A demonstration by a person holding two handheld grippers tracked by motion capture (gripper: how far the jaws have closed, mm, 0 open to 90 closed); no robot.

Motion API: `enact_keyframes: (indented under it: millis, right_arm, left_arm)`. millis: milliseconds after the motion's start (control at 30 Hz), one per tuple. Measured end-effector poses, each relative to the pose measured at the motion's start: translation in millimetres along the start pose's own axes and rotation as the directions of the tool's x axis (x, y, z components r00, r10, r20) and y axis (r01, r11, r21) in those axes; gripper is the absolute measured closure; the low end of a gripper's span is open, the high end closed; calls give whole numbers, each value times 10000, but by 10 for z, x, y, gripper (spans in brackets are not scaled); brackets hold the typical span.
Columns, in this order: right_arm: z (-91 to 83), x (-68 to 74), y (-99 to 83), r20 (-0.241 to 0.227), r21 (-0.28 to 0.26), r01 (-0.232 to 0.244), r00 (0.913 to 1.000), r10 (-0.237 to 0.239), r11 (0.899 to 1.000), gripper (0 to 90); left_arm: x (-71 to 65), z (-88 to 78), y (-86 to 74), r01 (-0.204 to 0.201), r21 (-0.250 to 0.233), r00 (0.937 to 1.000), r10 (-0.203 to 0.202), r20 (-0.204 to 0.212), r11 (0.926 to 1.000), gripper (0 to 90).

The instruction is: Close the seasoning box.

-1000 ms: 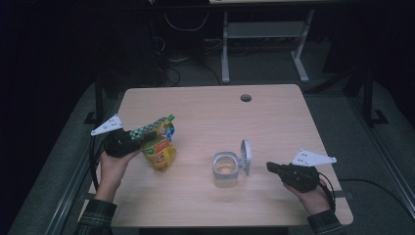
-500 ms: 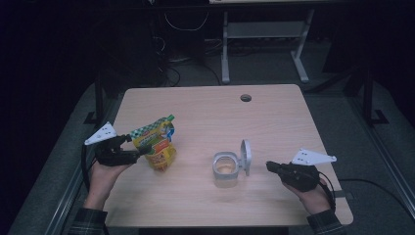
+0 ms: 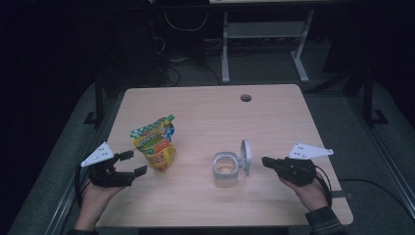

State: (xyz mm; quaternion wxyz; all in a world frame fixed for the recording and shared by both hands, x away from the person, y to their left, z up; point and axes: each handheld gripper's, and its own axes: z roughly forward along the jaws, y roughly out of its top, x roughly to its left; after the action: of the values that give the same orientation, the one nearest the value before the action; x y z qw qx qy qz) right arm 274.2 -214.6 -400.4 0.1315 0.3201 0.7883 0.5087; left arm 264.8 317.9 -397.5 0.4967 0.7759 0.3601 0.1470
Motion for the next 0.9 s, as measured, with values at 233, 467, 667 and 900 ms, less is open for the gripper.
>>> enact_keyframes:
  millis: [233, 467, 667, 900]
  right_arm:
    - [61, 50, 153, -476, -302, 37, 9989, -51, 9995, 900]
    - [118, 96, 268, -800, -503, 153, 9966, -193, 9986, 900]
    - [209, 131, 336, -1021, -555, 203, 9944, -259, 9983, 900]
    - [338, 213, 397, -1292, -505, 389, 9906, -451, 9980, 900]
  left_arm:
    - [-188, 34, -226, -9, 609, 9993, -13, 363, 9981, 178]
    - [-290, 153, -280, -230, 1099, 9978, 160, 636, 9937, 152]
    - [-327, 238, -297, -524, 1396, 9955, 406, 859, 9888, 135]
    - [-342, 256, -300, -568, 1415, 9946, 438, 938, 9883, 136]
